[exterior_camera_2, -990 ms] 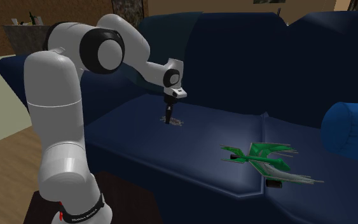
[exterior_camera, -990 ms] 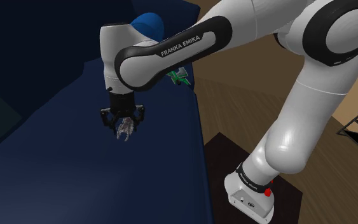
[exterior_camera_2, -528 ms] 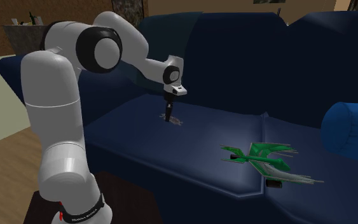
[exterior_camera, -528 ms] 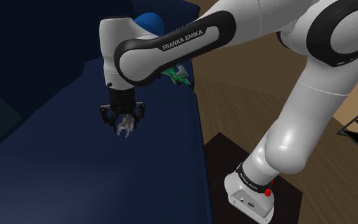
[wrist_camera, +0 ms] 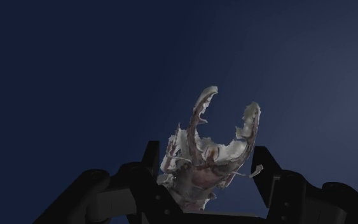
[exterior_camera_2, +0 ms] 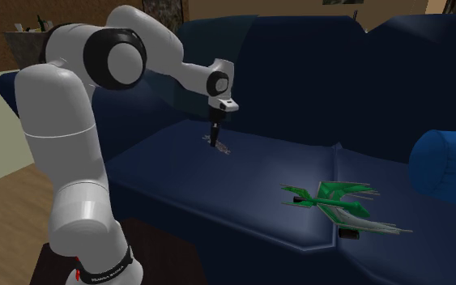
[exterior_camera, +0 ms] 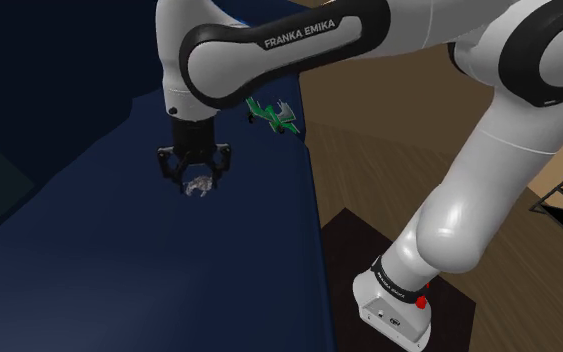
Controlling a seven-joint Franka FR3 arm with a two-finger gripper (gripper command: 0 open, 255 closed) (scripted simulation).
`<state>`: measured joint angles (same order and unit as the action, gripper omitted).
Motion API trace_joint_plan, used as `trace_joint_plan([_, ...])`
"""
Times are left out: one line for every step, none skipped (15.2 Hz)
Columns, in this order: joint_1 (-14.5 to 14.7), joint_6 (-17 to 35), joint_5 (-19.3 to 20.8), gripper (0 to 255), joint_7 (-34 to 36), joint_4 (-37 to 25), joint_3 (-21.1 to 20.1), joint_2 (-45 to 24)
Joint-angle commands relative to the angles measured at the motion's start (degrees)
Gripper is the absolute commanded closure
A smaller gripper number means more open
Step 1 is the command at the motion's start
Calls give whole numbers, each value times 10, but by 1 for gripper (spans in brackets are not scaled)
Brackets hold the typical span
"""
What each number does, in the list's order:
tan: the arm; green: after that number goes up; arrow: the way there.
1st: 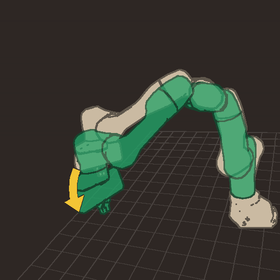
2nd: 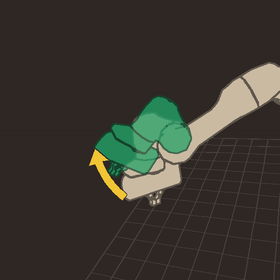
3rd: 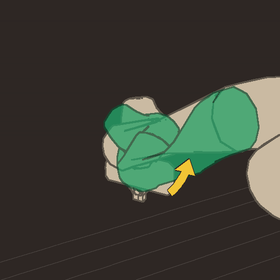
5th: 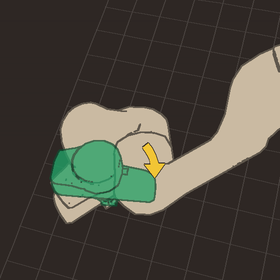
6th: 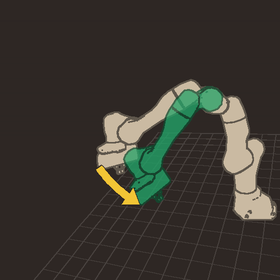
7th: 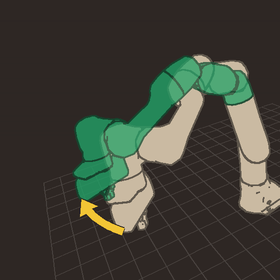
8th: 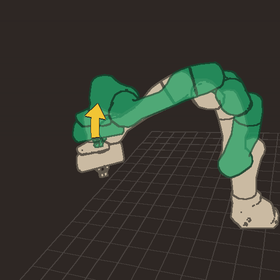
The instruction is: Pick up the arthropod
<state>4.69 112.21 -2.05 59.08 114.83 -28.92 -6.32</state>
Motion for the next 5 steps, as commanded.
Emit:
trace_joint_plan([0,-16,-3,255,0,-11,-1,5])
trace_joint_plan([0,-23,-4,255,0,-16,-1,8])
trace_joint_plan([-1,-30,-5,255,-1,-20,-1,11])
trace_joint_plan([-1,-31,-6,255,-1,-21,-1,12])
trace_joint_plan([-1,-31,-5,255,-1,-21,-1,12])
